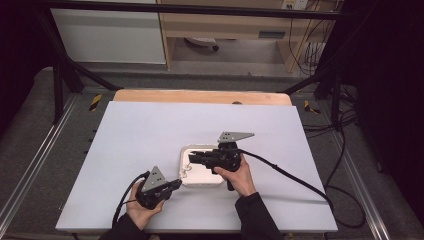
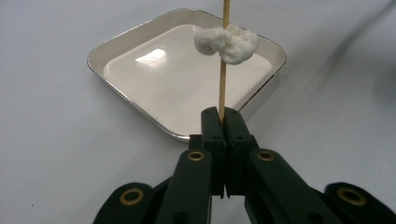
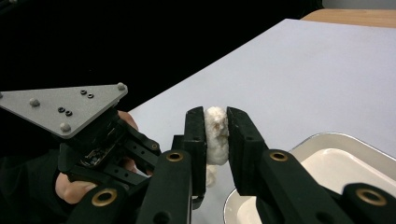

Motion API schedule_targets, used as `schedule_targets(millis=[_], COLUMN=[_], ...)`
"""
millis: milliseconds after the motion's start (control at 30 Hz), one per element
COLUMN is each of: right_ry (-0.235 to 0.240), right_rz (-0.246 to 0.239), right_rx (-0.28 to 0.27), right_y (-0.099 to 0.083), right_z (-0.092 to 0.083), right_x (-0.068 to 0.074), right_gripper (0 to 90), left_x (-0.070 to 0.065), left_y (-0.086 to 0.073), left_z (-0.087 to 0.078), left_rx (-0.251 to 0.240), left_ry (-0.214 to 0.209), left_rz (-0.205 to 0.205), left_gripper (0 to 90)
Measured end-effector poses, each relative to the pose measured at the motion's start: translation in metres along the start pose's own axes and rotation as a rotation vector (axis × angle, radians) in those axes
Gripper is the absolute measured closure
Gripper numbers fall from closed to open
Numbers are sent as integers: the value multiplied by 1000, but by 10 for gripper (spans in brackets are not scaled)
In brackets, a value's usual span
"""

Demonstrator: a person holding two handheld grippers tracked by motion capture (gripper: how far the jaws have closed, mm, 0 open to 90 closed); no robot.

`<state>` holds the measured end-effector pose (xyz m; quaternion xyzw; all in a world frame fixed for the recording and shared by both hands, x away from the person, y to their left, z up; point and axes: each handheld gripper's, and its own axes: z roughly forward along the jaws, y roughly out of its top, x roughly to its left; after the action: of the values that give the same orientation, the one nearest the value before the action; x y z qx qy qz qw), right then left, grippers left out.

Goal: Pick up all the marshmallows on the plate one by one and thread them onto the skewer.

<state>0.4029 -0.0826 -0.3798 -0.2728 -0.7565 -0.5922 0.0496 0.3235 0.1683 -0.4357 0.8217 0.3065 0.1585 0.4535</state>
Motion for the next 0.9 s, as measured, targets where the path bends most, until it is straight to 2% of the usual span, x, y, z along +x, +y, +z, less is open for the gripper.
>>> schedule_targets(millis=[333,533,700,800,900], right_ry=[6,17,20,12,-7], right_rz=[-5,3,4,2,-5], right_rx=[5,30,39,34,25], right_y=[-4,-7,-11,-9,-6], right_z=[3,6,10,8,4], right_x=[1,1,0,0,2], right_gripper=[803,800,787,742,597], left_x=[0,-1,0,0,3], left_y=[0,2,2,3,2], left_z=[-1,-1,0,-1,-1], left_rx=[-5,-26,-23,-33,-47], left_ry=[-7,-12,-11,-13,-8], left_rz=[5,5,2,1,1], left_gripper=[892,892,891,891,891])
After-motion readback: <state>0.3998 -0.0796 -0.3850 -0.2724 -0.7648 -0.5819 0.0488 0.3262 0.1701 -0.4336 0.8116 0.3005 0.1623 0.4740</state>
